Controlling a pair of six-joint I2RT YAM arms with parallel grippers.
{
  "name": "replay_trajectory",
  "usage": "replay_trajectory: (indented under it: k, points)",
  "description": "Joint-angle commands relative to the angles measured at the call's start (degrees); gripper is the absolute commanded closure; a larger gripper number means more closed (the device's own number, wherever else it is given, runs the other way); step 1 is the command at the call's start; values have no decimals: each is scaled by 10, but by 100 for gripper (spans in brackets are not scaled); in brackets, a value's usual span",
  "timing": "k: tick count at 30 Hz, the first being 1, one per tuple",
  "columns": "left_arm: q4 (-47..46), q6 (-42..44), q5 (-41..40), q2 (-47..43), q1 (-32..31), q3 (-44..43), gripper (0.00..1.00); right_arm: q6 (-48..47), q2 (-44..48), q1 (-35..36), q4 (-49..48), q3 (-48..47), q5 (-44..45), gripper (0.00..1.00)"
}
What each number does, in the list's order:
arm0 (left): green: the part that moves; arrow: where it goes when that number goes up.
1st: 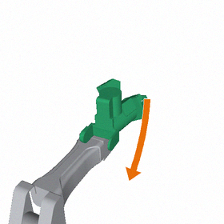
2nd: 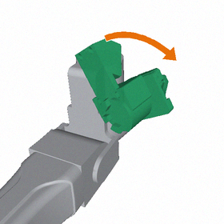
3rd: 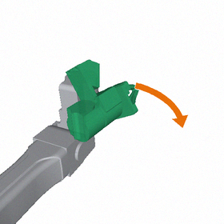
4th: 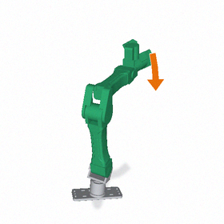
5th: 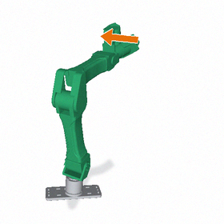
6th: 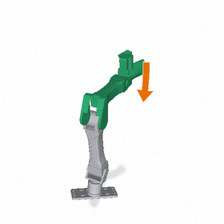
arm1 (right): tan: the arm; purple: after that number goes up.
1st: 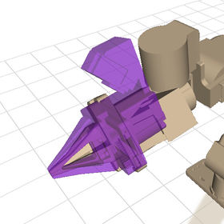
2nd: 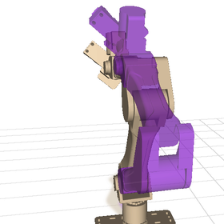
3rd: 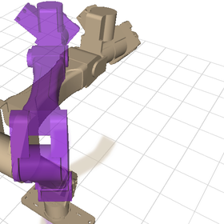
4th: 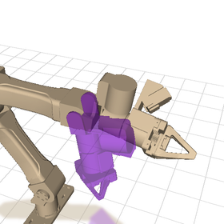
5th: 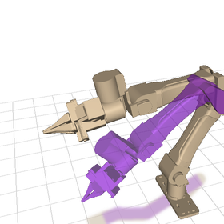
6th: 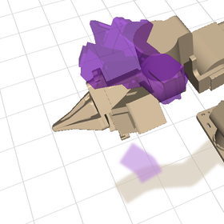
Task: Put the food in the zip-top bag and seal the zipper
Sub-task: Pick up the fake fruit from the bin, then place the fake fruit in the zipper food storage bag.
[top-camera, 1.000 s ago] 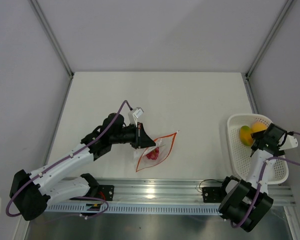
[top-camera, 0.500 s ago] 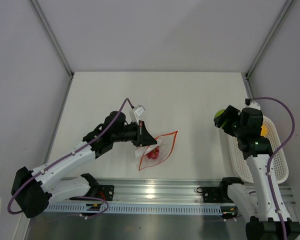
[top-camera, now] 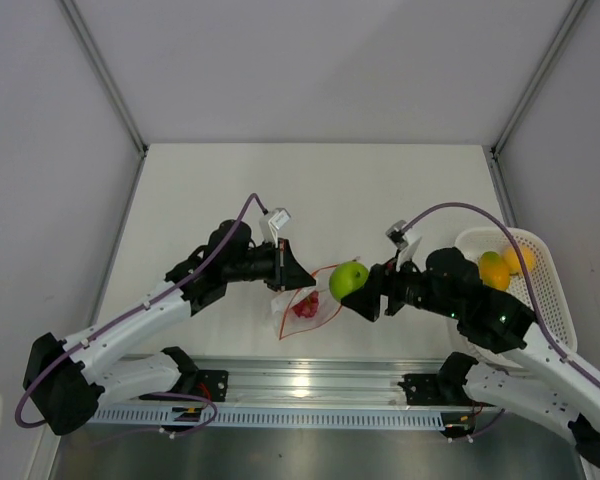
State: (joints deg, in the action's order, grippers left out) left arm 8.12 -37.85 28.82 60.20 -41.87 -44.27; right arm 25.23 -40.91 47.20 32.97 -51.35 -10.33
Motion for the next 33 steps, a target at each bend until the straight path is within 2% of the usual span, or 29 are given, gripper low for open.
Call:
replay_trajectory:
  k: [1,4,7,11,15,21,22,23,24,25,27,28,29,33]
  points:
    - [-17,-15,12,1,1,-25,99,-4,-44,115,-53,-17,57,98]
    - [-15,-18,11,-3,1,-25,99,-17,-93,220,-65,-39,150,98]
    - [-12,-20,10,-11,1,-24,99,-14,-135,252,-70,-47,182,98]
    - [3,-15,5,-23,1,-28,100,-4,-150,257,-65,-34,209,98]
    - [9,-13,-1,-29,1,-28,99,3,-128,253,-79,4,234,96]
    - [-12,-25,8,-33,1,-19,100,10,-138,244,-72,3,263,81]
    - [-12,-26,8,-33,1,-19,99,10,-142,243,-72,0,264,77]
    - [-11,-24,8,-34,1,-19,99,11,-146,243,-72,-2,268,63]
    - [-9,-24,8,-35,1,-20,99,17,-153,244,-70,-3,272,54]
    - [-7,-23,8,-37,0,-20,99,19,-156,243,-70,-5,276,37]
    - [-3,-21,5,-42,1,-22,99,22,-159,243,-68,-6,283,19]
    - [1,-21,3,-43,1,-23,99,22,-159,243,-67,-7,284,14]
    - [1,-19,3,-44,1,-23,99,23,-158,243,-66,-7,286,1]
    - [1,-17,3,-41,1,-22,100,26,-146,243,-57,-5,312,1]
